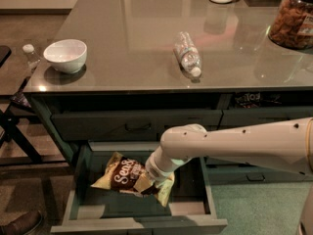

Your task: Pick brown chip bag from middle drawer and place on counter

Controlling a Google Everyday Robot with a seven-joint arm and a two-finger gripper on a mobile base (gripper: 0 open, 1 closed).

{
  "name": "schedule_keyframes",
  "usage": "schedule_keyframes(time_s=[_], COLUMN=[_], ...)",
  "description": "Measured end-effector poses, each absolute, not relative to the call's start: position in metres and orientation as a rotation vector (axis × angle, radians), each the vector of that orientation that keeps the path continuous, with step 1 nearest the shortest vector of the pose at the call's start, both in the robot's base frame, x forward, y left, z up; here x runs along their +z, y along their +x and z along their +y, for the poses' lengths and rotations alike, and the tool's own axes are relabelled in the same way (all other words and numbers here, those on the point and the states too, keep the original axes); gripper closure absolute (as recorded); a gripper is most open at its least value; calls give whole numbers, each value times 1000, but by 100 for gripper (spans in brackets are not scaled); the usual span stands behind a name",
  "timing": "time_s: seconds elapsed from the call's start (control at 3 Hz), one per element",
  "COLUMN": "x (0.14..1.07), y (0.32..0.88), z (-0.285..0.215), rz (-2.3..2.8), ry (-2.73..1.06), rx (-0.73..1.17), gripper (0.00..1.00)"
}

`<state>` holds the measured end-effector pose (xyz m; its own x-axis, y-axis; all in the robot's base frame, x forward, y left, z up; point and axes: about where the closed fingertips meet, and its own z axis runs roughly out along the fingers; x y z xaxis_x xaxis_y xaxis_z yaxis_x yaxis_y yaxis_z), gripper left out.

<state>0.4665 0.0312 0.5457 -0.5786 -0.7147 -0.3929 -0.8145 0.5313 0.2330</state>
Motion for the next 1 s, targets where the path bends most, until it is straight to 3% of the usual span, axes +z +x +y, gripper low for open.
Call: schedule_keyframes(time_s=[1.0], x=[606], y=[454], z=[12], rz=[2521], ry=[-1253], rx=[484], gripper=[100])
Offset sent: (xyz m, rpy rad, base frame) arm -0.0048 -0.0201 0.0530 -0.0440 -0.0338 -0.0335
